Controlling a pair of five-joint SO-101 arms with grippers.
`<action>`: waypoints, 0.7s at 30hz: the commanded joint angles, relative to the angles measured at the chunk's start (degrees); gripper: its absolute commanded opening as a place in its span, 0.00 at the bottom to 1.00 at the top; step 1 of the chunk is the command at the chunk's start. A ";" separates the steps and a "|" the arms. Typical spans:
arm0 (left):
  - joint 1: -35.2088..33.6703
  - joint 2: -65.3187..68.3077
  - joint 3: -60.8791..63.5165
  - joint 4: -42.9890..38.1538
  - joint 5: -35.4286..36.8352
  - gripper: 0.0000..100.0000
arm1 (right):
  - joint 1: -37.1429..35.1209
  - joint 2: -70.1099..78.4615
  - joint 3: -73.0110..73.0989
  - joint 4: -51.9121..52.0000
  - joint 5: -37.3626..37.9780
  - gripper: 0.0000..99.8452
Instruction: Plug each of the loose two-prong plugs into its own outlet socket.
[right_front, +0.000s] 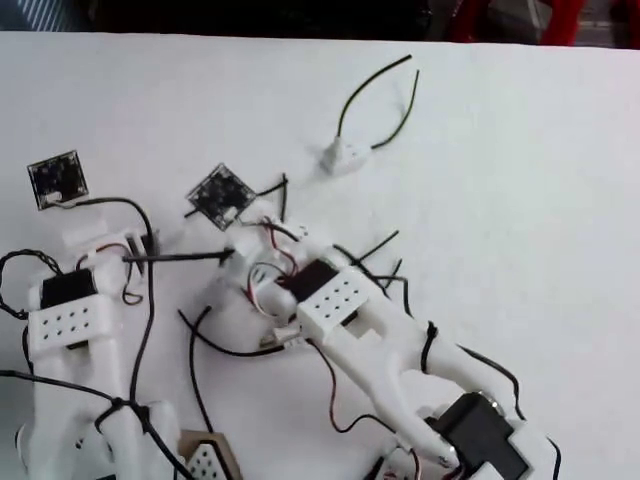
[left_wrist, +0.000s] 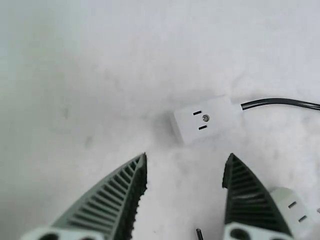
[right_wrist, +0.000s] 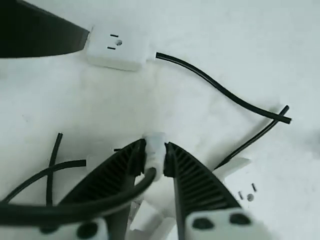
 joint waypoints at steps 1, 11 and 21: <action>-0.40 -2.33 -0.44 -0.70 0.18 0.24 | -0.22 0.48 -4.75 1.71 5.01 0.02; -0.31 -2.33 -20.22 15.56 -5.10 0.25 | -0.75 9.80 -8.18 1.63 5.54 0.02; -0.13 -2.42 -37.89 29.45 3.34 0.25 | -1.01 10.24 -8.53 2.24 5.54 0.02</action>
